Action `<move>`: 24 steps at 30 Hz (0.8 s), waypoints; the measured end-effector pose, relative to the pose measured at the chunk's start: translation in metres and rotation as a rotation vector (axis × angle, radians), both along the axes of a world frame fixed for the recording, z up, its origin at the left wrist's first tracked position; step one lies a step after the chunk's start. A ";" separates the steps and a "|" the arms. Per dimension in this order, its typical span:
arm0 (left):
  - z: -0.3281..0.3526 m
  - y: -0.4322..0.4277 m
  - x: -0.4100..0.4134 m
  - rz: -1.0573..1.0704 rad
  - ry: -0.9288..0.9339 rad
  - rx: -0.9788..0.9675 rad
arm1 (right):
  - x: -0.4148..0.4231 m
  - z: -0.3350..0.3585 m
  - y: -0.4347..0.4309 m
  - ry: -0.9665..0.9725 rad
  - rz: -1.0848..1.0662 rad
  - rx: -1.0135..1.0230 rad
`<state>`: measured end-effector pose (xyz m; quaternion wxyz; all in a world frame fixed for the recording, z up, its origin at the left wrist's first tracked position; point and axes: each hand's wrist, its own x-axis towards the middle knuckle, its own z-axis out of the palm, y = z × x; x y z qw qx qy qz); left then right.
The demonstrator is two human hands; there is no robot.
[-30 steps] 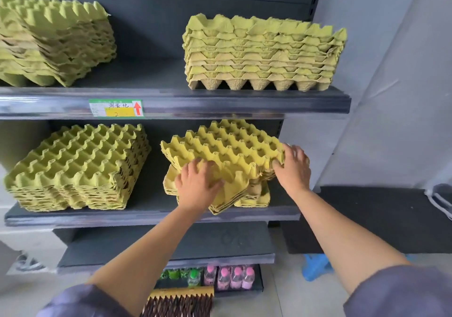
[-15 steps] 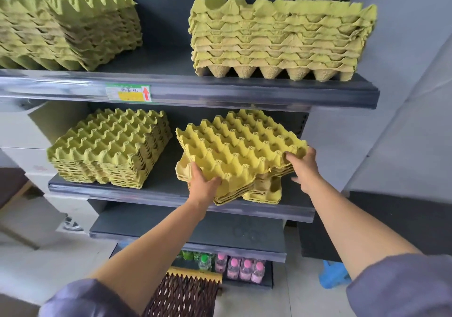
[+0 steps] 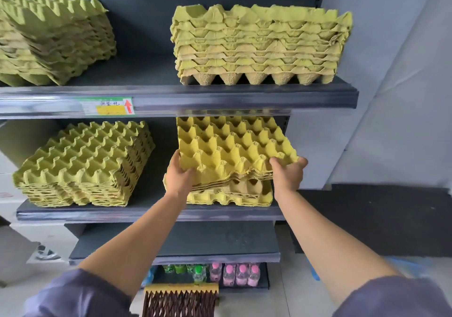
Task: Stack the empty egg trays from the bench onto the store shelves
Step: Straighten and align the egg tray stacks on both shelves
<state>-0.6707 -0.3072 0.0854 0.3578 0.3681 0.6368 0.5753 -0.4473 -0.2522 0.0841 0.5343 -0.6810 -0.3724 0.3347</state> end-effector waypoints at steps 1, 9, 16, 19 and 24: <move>0.001 0.007 -0.007 0.004 -0.018 -0.016 | -0.007 0.002 -0.003 0.003 -0.023 -0.002; 0.005 0.054 -0.076 -0.068 -0.129 -0.025 | -0.062 0.005 -0.011 -0.150 -0.031 -0.006; -0.022 0.069 -0.093 -0.125 -0.144 -0.059 | -0.078 -0.004 -0.017 -0.475 -0.157 -0.145; -0.031 0.065 -0.089 -0.142 -0.147 -0.071 | -0.075 -0.009 -0.019 -0.482 -0.167 -0.128; -0.034 0.072 -0.095 -0.138 -0.115 -0.099 | -0.082 -0.018 -0.024 -0.392 -0.152 -0.024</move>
